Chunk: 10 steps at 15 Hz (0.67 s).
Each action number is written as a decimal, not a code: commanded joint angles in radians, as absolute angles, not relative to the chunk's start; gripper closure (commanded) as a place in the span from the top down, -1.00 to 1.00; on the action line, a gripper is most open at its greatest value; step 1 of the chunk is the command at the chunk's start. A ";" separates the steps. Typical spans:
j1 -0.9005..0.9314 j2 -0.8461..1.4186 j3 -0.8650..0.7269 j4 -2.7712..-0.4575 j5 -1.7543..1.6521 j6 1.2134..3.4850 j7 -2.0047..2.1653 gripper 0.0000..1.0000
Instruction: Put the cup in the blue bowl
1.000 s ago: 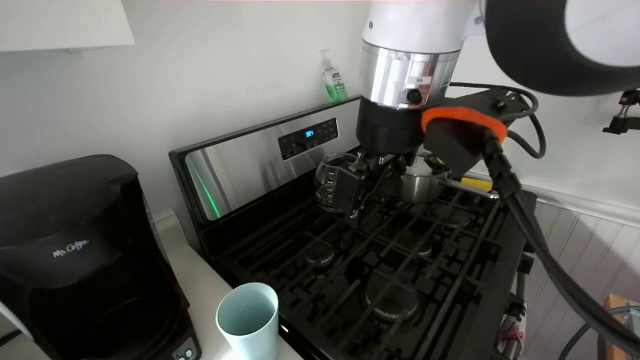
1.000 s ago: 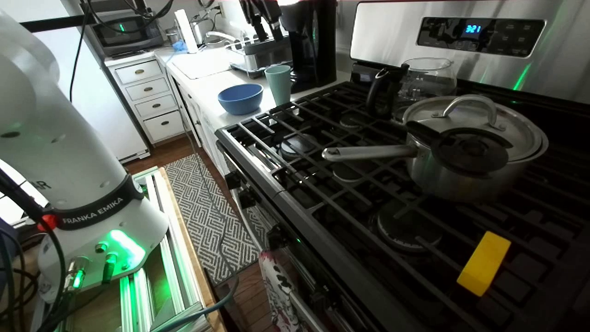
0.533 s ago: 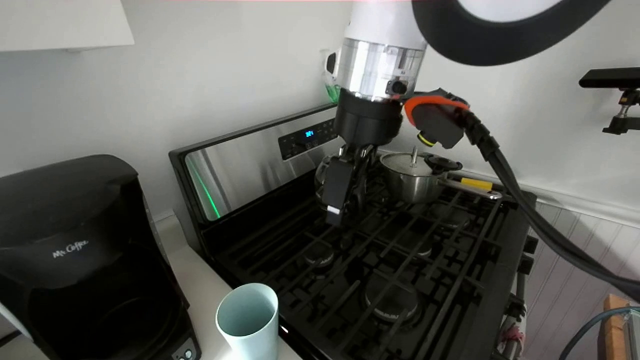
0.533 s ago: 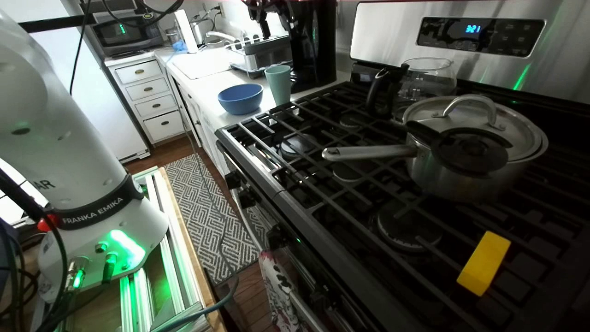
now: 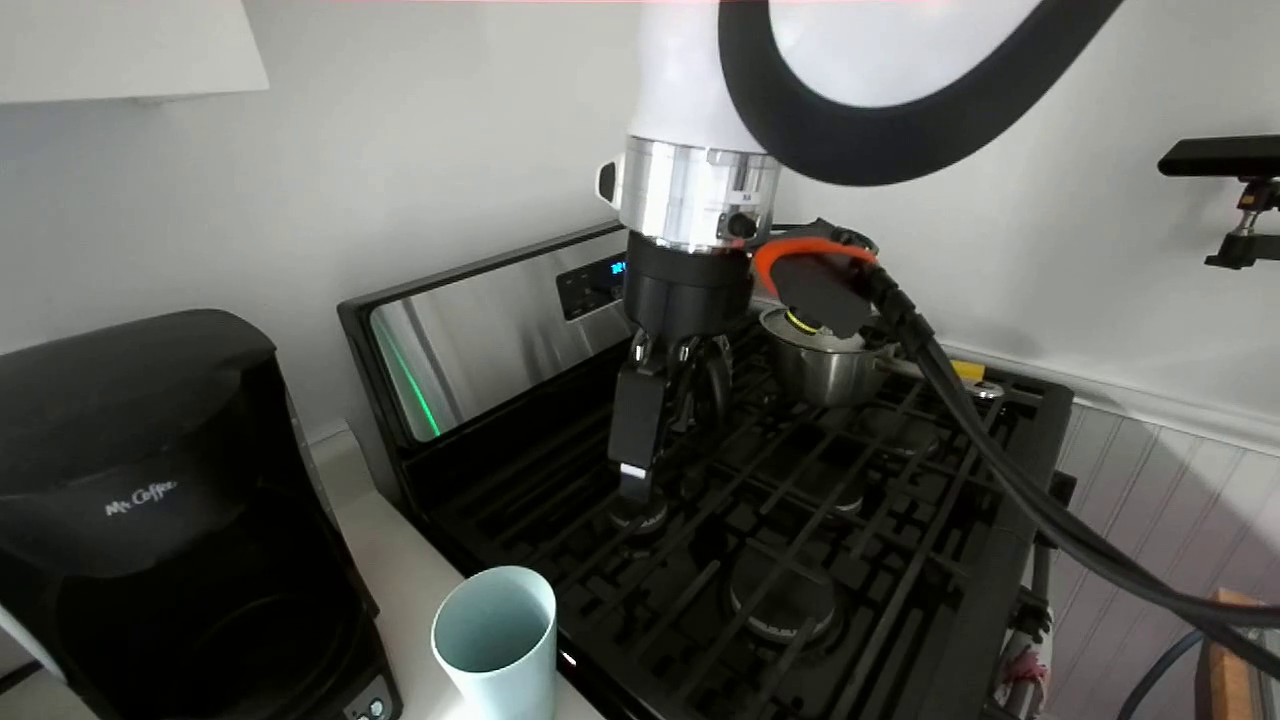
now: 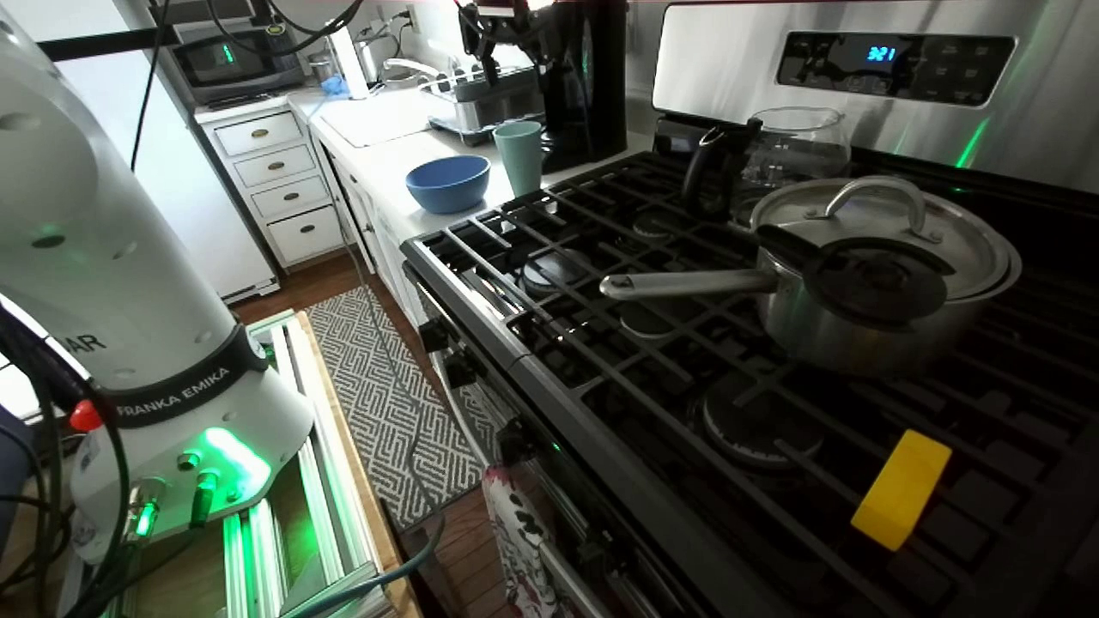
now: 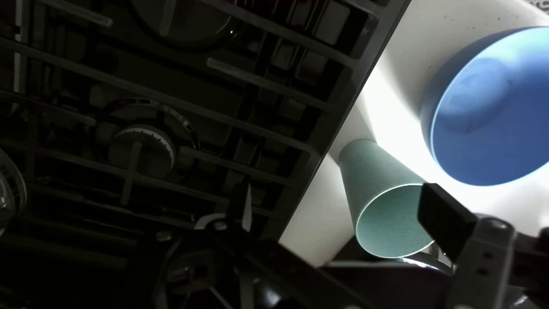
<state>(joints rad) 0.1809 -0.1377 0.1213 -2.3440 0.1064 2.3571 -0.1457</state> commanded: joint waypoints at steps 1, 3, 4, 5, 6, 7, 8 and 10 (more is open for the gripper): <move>0.173 -0.014 0.144 -2.253 0.063 2.376 -0.073 1.00; 0.171 0.052 0.148 -2.193 0.039 2.378 -0.039 1.00; 0.170 0.083 0.146 -2.161 0.035 2.376 -0.027 1.00; 0.171 0.115 0.144 -2.126 0.047 2.375 -0.032 1.00; 0.171 0.147 0.144 -2.093 0.058 2.375 -0.038 1.00; 0.172 0.176 0.146 -2.063 0.064 2.372 -0.041 1.00; 0.175 0.202 0.149 -2.037 0.066 2.366 -0.041 1.00; 0.184 0.244 0.156 -2.004 0.054 2.361 -0.034 1.00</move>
<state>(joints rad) 0.1781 0.1642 0.1401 -2.0872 0.0659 2.3798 -0.0599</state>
